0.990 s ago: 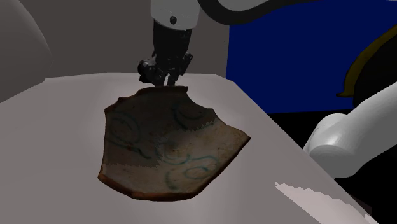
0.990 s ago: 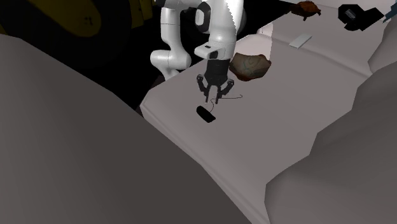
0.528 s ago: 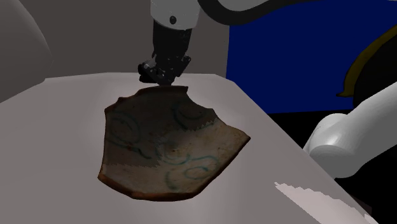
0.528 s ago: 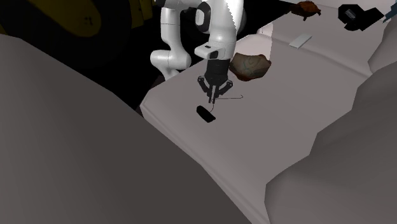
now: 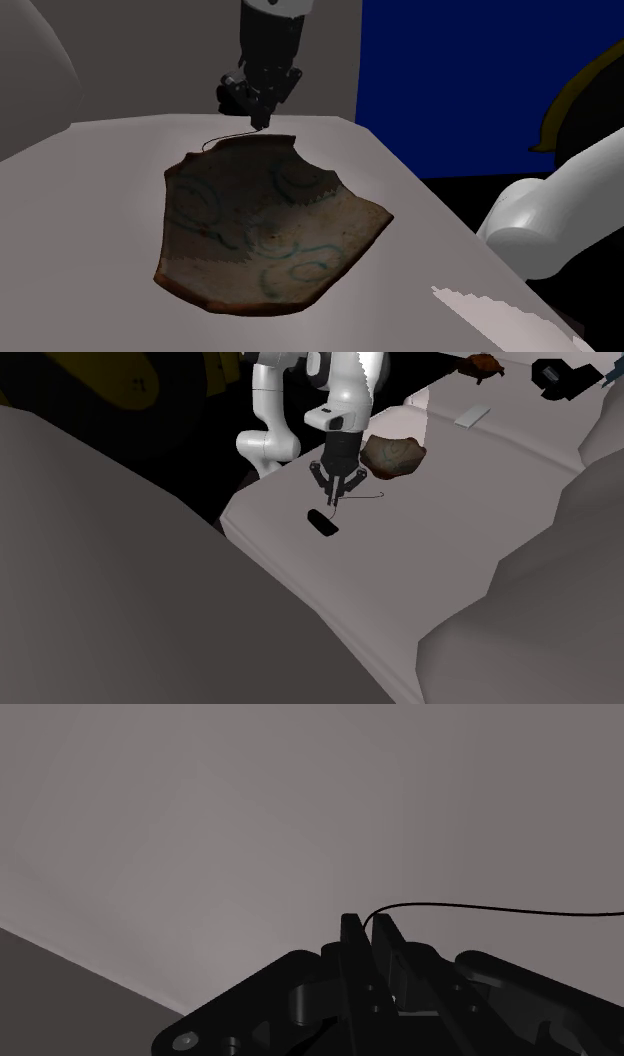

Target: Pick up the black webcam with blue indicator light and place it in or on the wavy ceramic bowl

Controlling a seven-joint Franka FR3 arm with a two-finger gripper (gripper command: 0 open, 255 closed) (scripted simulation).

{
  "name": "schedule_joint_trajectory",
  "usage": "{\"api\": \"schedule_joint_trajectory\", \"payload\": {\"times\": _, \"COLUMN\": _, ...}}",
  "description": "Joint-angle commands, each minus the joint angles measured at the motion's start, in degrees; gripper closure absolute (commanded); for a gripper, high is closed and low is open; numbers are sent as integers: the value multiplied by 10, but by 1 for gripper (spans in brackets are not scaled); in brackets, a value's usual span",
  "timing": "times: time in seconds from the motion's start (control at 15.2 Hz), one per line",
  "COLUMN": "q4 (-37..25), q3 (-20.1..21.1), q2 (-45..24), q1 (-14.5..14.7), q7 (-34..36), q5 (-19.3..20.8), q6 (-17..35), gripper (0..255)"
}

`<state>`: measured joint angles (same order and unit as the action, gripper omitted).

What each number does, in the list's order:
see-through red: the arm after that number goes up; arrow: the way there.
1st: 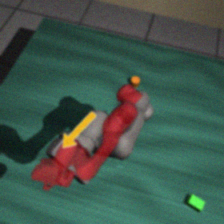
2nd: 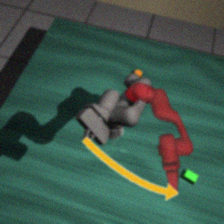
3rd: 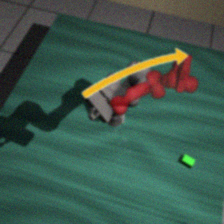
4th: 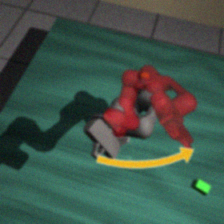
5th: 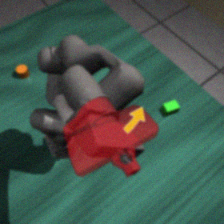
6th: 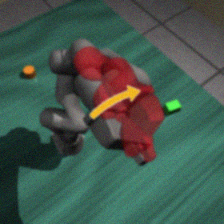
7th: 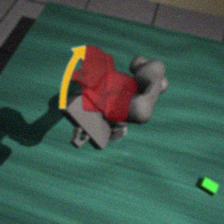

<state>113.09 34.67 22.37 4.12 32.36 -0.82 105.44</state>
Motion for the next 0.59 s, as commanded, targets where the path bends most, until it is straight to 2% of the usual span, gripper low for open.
{"api": "schedule_joint_trajectory", "payload": {"times": 0.0, "q4": -19, "q3": 0, "q2": -4, "q1": -1, "q7": 0, "q5": 2, "q6": -16, "gripper": 255}}
{"api": "schedule_joint_trajectory", "payload": {"times": 0.53, "q4": -96, "q3": 1, "q2": -21, "q1": -8, "q7": -3, "q5": 11, "q6": -77, "gripper": 255}}
